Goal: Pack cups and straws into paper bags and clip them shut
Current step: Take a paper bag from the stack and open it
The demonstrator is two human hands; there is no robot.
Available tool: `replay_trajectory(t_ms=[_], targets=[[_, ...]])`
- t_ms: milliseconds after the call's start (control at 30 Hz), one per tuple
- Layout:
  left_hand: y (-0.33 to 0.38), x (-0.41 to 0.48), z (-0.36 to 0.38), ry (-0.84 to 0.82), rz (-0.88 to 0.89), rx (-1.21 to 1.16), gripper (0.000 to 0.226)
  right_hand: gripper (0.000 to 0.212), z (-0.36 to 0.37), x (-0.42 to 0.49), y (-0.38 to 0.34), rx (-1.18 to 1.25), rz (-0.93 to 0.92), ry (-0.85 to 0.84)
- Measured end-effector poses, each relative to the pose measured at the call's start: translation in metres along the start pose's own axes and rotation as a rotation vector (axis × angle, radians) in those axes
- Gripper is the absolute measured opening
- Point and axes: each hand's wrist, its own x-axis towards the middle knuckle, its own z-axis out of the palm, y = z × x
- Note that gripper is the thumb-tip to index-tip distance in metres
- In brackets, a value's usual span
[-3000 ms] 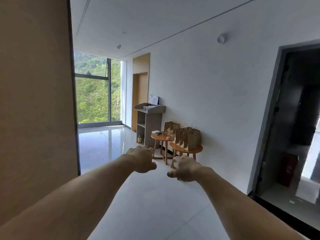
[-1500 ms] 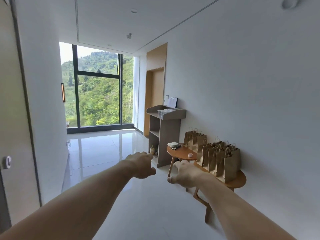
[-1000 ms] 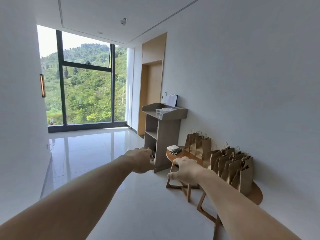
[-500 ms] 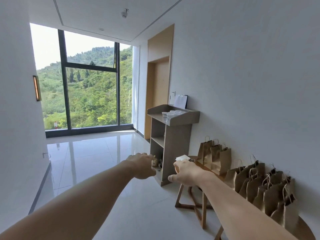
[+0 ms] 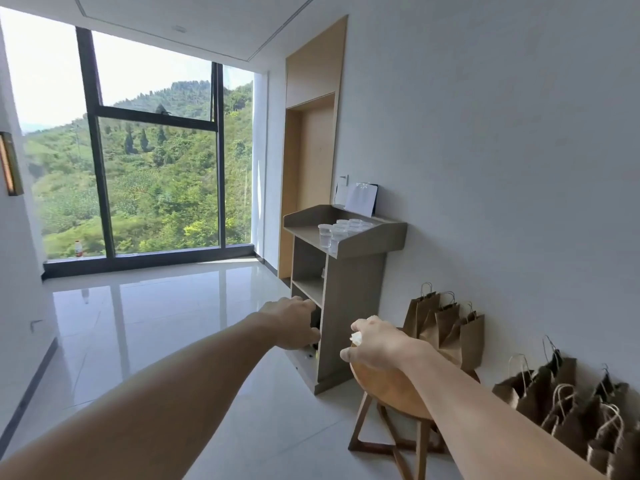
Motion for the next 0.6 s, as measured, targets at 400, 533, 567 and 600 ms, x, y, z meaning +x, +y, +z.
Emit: replay_trajectory(t_ms=[400, 533, 567, 600], targets=[[-0.086, 0.237, 0.006, -0.029, 0.135, -0.017, 0.055, 0.073, -0.015, 0.219, 0.01, 0.007, 0.132, -0.036], [-0.083, 0.318, 0.019, -0.037, 0.18, -0.011, 0.056, 0.071, -0.02, 0.285, 0.041, 0.009, 0.177, -0.009], [-0.081, 0.34, 0.022, -0.035, 0.19, -0.015, 0.055, 0.072, -0.023, 0.304, 0.051, 0.009, 0.187, -0.007], [-0.078, 0.36, 0.025, -0.04, 0.201, -0.012, 0.053, 0.072, -0.025, 0.322, 0.061, 0.008, 0.197, -0.011]])
